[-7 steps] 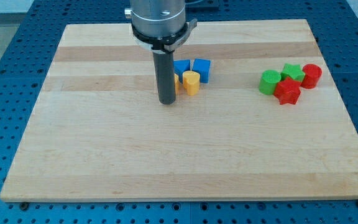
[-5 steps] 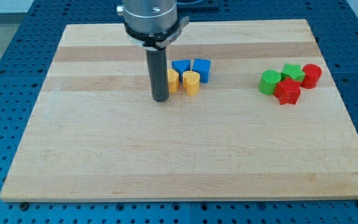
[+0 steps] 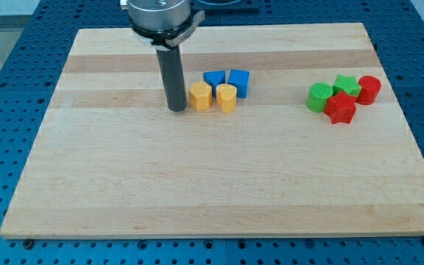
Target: Push the hexagon into the heart
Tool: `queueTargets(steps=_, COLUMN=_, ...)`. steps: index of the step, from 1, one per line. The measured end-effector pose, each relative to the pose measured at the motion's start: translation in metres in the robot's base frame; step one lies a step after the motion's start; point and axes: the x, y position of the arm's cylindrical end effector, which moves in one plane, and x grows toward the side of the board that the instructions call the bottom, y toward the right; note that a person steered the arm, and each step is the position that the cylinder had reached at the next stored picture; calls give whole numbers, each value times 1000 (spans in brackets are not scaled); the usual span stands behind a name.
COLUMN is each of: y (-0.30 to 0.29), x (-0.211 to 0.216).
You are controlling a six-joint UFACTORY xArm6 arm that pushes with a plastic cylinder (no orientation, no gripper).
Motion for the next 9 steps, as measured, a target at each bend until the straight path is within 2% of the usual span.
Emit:
queueTargets(steps=5, y=16, x=0)
queueTargets(steps=6, y=16, x=12)
queueTargets(steps=7, y=21, x=44)
queueTargets(steps=9, y=122, x=55)
